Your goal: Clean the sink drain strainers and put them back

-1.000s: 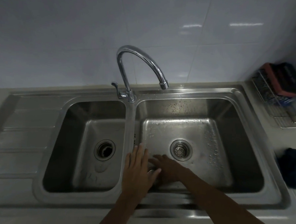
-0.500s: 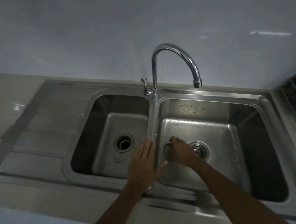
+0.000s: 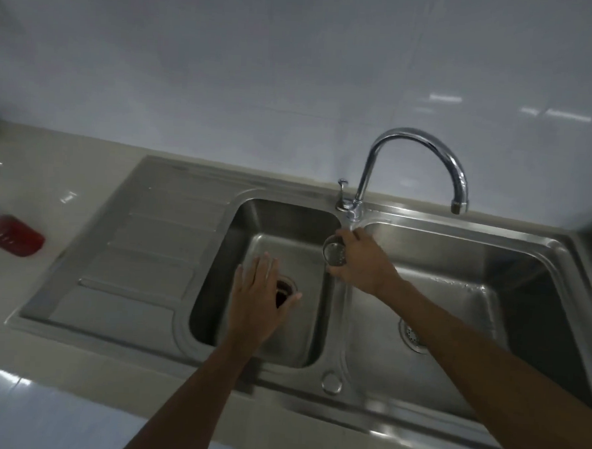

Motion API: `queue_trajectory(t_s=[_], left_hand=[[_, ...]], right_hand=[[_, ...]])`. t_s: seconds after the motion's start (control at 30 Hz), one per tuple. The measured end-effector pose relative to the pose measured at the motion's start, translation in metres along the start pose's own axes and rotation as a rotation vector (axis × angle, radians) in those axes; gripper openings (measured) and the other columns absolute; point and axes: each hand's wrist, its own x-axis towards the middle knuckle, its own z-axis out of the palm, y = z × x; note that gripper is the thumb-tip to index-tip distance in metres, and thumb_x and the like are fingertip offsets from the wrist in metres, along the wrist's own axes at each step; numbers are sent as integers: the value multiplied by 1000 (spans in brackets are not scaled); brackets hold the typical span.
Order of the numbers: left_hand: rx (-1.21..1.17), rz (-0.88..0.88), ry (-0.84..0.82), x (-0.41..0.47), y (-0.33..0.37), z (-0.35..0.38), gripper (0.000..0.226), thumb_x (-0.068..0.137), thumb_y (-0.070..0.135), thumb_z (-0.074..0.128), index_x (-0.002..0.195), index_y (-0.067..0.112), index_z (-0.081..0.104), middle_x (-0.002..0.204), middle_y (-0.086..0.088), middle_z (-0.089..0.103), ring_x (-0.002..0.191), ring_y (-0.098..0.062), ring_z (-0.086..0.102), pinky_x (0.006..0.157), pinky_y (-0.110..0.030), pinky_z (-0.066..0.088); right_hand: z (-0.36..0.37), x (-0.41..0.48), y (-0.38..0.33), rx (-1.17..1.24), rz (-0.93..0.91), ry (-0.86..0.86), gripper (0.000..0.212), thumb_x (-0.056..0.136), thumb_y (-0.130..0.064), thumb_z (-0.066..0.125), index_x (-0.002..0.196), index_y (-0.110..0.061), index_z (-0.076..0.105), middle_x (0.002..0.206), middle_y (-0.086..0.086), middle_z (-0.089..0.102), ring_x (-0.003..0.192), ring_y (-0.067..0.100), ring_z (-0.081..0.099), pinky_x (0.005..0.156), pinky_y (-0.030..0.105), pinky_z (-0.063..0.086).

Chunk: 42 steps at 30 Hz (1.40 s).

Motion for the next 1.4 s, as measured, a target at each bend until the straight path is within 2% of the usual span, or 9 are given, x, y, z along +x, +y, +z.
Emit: queue_trajectory(t_s=[0.13,0.2,0.4,0.57,0.8,1.0,1.1,1.23,1.4], left_hand=[[53,-2,-4,17,-52,18,92,93,79,34,154,10,40,159,-13,40,149,-30,36,122,-52,27],[73,17,-13,23,-77,32,94,92,80,35,153,8,41,158,-15,42,148,-32,38,121,-52,30],[67,79,5,27,-106,56,94,95,79,29,155,7,39,162,-16,35,149,-31,35,122,-49,28],[19,77,17,27,-108,58,95,95,80,27,157,8,32,165,-15,27,152,-30,30,121,-51,30],[48,93,6,28,-110,59,96,95,80,27,157,8,32,166,-15,25,154,-29,26,122,-52,28],[69,98,2,27,-110,60,96,95,80,26,156,6,33,165,-16,27,152,-30,28,123,-51,25],[94,104,-30,28,-111,61,96,95,80,24,156,6,34,164,-17,30,152,-31,30,123,-53,24],[174,94,-76,25,-106,54,97,94,80,25,154,6,37,161,-20,34,150,-33,32,122,-58,20],[162,12,-48,18,-74,10,96,90,81,31,151,8,44,156,-20,42,147,-38,36,122,-59,22]], right_hand=[[57,36,-42,-36,-41,-190,81,73,-47,80,140,-20,43,133,10,51,121,31,51,97,42,50],[96,52,-55,-85,-10,-272,78,74,-48,79,138,-20,44,134,9,54,122,31,52,97,42,50],[184,65,-65,-136,112,-409,82,78,-46,76,144,-16,36,135,11,51,122,33,48,90,41,50],[211,69,-66,-179,152,-431,75,83,-42,73,143,-14,38,136,12,47,122,33,47,87,42,50],[224,65,-64,-257,134,-410,58,86,-42,68,136,-19,47,138,7,51,123,30,48,85,40,51],[222,57,-59,-278,116,-447,73,86,-46,68,148,-26,35,147,4,44,126,30,45,87,41,51],[216,52,-57,-281,115,-440,69,89,-42,65,149,-25,35,146,6,46,125,32,47,88,41,50],[184,44,-58,-308,78,-355,53,92,-29,61,141,-20,44,137,8,53,121,33,51,93,44,49],[103,24,-62,-349,10,-262,49,93,-28,58,140,-20,45,133,10,57,122,34,55,92,43,50]])
